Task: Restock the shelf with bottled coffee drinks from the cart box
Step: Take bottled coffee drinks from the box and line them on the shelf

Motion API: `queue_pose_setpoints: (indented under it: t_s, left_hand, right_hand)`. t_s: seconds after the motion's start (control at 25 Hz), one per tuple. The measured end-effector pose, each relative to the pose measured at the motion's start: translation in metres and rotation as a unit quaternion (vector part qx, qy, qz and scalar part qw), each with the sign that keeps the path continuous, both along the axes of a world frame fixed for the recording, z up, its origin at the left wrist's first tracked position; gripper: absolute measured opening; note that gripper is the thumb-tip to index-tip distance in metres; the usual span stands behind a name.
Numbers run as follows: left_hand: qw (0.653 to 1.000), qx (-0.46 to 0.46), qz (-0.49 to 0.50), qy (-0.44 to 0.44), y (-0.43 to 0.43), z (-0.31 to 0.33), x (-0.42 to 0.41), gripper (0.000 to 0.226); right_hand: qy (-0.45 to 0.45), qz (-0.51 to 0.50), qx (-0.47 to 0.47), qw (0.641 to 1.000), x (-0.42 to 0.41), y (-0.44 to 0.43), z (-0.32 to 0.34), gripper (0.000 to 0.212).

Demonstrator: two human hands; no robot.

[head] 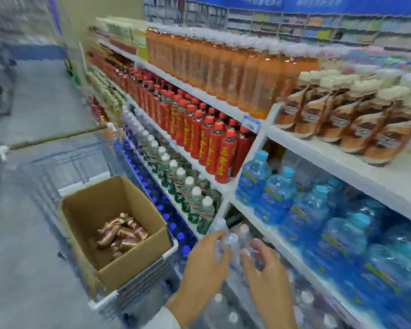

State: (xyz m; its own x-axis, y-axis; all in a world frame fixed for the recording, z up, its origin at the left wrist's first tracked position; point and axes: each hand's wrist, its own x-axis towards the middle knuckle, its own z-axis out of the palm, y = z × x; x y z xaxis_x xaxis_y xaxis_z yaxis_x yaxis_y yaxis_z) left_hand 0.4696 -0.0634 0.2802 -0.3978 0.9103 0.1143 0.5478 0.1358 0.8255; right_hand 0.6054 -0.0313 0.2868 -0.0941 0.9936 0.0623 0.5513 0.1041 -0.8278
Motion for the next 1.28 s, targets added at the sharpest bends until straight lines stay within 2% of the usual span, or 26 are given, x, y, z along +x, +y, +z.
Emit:
queue_pose_setpoints:
  t_s: [0.12,0.24,0.32,0.44,0.6,0.8,0.88,1.04,1.28]
  left_hand:
    - [0.993,-0.048,0.108,-0.019,-0.059,-0.034,-0.096,0.036]
    - [0.977,-0.083,0.189,-0.049,-0.109,-0.061,-0.161,0.048]
    - [0.961,-0.108,0.238,-0.088,-0.133,-0.074,-0.189,0.042]
    - [0.941,-0.146,0.289,-0.103,-0.153,-0.089,-0.220,0.036]
    - [0.924,-0.171,0.314,-0.134,-0.142,-0.110,-0.252,0.036]
    - [0.913,-0.206,0.329,-0.127,-0.083,-0.128,-0.299,0.031]
    - [0.898,-0.216,0.345,-0.163,-0.052,-0.143,-0.321,0.027]
    - [0.856,-0.271,0.380,-0.220,0.004,-0.199,-0.371,0.025]
    - [0.739,-0.419,0.400,-0.344,0.071,-0.344,-0.440,0.044]
  right_hand:
    - [-0.034,0.113,-0.052,0.992,-0.099,-0.023,-0.038,0.037]
    - [-0.052,0.199,-0.096,0.974,-0.173,-0.041,-0.061,0.035]
    - [-0.065,0.236,-0.114,0.963,-0.207,-0.047,-0.074,0.035]
    - [-0.110,0.281,-0.156,0.940,-0.250,-0.049,-0.089,0.038]
    - [-0.136,0.304,-0.186,0.925,-0.289,-0.026,-0.113,0.039]
    - [-0.138,0.330,-0.219,0.908,-0.343,0.037,-0.144,0.037]
    - [-0.149,0.337,-0.243,0.897,-0.365,0.064,-0.164,0.037]
    - [-0.212,0.348,-0.281,0.869,-0.398,0.101,-0.188,0.044]
    - [-0.299,0.331,-0.340,0.828,-0.430,0.127,-0.237,0.044]
